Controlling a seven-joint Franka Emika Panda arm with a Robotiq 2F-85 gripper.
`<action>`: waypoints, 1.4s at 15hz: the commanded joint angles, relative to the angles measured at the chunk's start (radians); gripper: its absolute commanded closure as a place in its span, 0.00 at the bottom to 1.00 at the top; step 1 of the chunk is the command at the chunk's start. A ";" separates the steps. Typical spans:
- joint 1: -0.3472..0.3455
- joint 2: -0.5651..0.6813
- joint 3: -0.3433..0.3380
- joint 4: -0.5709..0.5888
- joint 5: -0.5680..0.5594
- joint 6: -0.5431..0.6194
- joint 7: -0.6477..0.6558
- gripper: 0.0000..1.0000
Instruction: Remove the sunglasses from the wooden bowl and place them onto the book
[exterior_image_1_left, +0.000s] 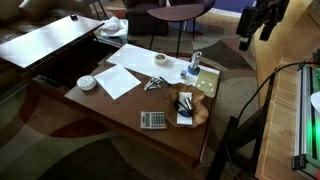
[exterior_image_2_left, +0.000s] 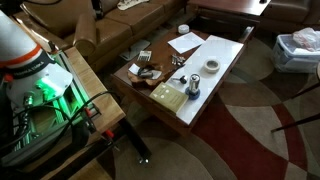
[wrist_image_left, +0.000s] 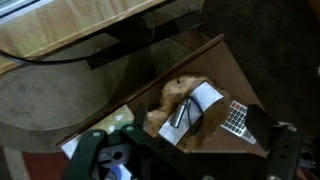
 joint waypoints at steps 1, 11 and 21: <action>0.078 0.170 -0.071 -0.014 0.210 0.168 -0.208 0.00; 0.135 0.426 -0.043 0.052 0.421 0.375 -0.307 0.00; 0.103 1.021 0.064 0.300 0.382 0.778 -0.426 0.00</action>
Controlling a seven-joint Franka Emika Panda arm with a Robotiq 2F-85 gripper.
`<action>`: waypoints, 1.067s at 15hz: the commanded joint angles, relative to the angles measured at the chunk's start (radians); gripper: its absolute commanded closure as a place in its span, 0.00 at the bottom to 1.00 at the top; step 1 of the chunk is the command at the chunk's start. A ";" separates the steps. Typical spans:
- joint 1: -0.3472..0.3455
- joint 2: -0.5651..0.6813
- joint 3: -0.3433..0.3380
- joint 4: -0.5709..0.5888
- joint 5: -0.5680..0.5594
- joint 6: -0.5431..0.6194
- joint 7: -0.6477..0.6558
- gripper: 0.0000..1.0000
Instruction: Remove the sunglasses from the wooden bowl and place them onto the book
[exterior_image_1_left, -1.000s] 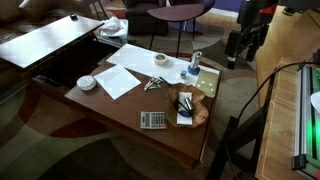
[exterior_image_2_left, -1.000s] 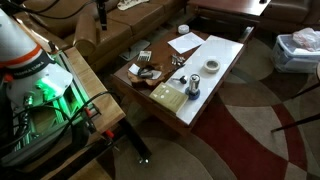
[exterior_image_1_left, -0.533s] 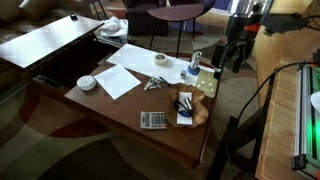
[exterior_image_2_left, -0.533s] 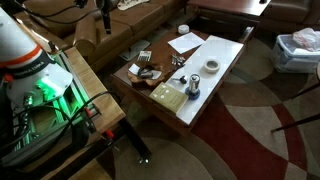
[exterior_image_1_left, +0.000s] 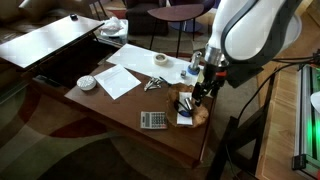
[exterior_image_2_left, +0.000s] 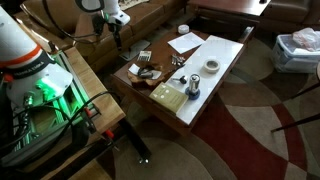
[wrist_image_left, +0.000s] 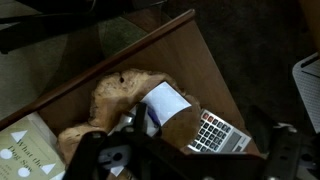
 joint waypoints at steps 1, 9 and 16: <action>-0.046 0.258 -0.006 0.164 -0.137 -0.013 0.002 0.00; -0.069 0.141 0.027 0.079 -0.183 0.018 0.071 0.00; -0.057 0.285 -0.051 0.125 -0.280 0.291 0.156 0.00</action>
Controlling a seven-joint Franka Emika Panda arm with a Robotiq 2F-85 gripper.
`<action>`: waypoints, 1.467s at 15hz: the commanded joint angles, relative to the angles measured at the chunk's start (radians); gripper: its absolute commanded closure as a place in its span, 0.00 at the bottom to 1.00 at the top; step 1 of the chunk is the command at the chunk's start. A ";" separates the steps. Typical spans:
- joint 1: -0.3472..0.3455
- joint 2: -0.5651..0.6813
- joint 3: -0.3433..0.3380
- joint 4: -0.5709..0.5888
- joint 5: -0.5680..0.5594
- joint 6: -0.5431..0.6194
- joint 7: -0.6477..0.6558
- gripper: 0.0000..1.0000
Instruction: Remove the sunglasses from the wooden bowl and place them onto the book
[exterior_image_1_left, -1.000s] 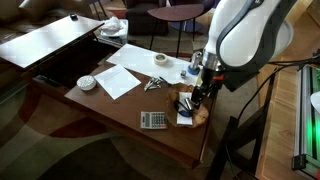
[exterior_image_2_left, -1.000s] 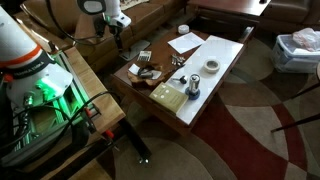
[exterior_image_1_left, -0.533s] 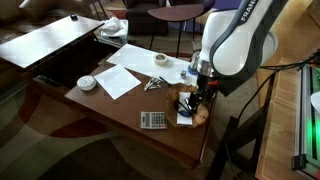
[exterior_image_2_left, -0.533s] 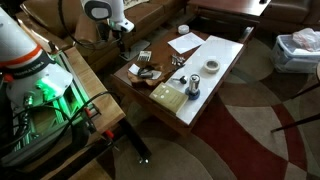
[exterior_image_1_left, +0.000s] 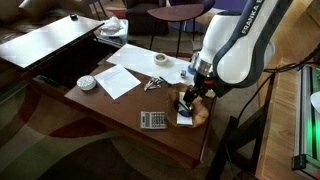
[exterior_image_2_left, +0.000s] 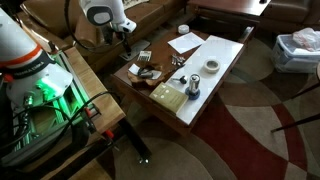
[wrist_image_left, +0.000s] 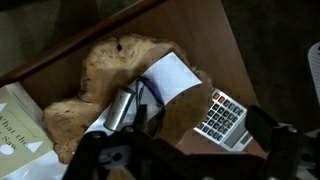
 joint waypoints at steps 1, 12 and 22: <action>-0.003 0.018 -0.023 0.001 -0.075 0.025 0.066 0.00; -0.037 0.260 -0.009 0.127 -0.253 0.224 0.035 0.00; 0.142 0.515 -0.130 0.360 -0.214 0.344 0.063 0.19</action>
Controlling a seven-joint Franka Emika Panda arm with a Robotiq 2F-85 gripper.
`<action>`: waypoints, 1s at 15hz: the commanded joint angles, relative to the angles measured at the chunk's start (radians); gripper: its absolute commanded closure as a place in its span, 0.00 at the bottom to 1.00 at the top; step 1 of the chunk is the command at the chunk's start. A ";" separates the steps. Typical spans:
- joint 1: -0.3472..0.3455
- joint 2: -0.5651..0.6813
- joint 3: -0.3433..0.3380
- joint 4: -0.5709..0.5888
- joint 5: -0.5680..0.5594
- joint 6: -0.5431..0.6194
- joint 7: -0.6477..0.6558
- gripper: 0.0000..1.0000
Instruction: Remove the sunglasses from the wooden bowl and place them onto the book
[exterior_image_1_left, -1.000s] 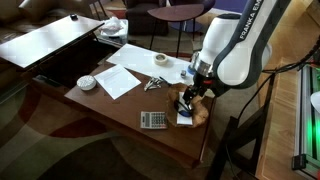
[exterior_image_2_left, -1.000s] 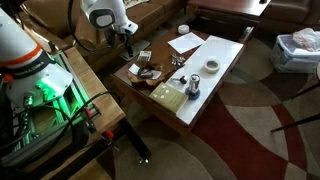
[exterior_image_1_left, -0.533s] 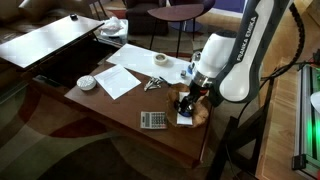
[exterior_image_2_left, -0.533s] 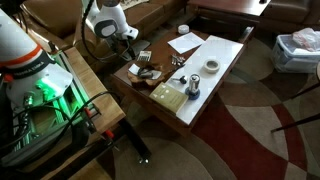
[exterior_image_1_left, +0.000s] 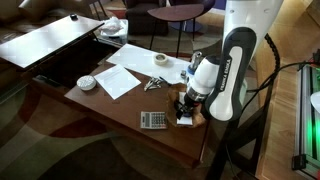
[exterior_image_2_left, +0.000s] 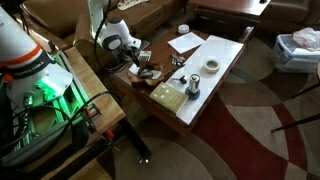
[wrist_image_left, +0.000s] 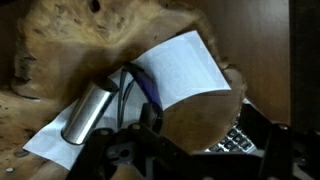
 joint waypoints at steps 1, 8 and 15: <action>0.104 0.085 -0.064 0.098 0.046 0.049 0.018 0.26; 0.186 0.129 -0.133 0.163 0.113 -0.014 0.008 0.46; 0.163 0.109 -0.120 0.150 0.101 -0.028 0.013 0.97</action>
